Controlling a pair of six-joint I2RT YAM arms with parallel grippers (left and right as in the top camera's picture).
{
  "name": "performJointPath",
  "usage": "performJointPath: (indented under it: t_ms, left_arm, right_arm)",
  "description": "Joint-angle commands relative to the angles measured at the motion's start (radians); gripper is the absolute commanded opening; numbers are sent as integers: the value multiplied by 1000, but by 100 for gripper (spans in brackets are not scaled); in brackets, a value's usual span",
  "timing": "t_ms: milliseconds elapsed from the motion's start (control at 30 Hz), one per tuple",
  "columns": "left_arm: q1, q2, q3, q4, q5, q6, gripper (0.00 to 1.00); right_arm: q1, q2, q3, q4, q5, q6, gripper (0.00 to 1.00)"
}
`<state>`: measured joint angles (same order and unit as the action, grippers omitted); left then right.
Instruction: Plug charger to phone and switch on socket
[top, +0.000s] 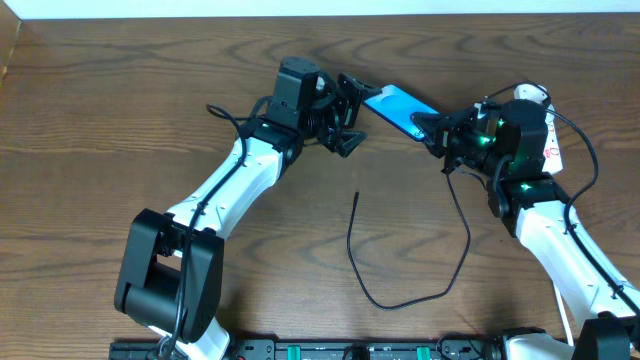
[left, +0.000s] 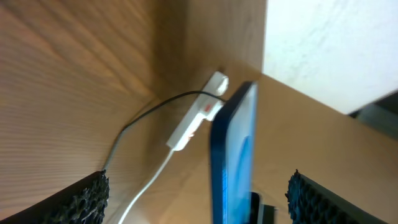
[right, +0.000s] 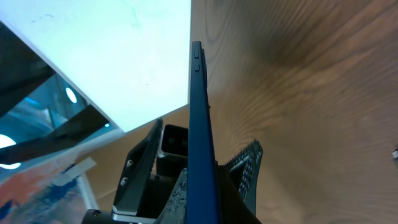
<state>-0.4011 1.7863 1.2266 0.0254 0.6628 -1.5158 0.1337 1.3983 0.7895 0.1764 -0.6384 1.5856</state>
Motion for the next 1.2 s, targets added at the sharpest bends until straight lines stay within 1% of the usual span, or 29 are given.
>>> performJointPath:
  t_ms: [0,133,267,367,733,800,833,867,933,967,1033,1167]
  left_arm:
    - [3,-23,6,31,-26,-74,91]
    - [3,-23,6,37,-77,-91,90]
    - [3,-23,6,38,-77,-122,91]
    - [3,-23,6,37,-77,-141,90]
    - [3,-23,6,38,-72,-144,89]
    - [3,-23,6,38,-72,-144,84]
    - [3,-23,6,38,-72,-147,80]
    - [3,-23,6,38,-72,-147,74]
    - [3,-23,6,38,-72,-147,58]
    - [3,-23,6,38,-72,-147,55]
    - [3,-23,6,38,-72,-147,42]
    - [3,-23,6,47,-73,-147,21]
  right_arm:
    - [19,-11,18,16,-51,103,1]
    - [37,-11,18,64,-61,151,1]
    - [57,-11,18,119,-61,201,1]
    - [73,-11,18,127,-60,245,1]
    - [104,-11,18,127,-50,250,1]
    - [104,-11,18,126,-48,250,1]
    - [104,-11,18,126,-45,250,1]
    - [104,-11,18,126,-44,250,1]
    - [104,-11,18,126,-44,250,1]
    - [104,-11,18,126,-44,250,1]
    - [104,-11,18,126,-45,250,1]
    - [106,-11,18,122,-45,249,1]
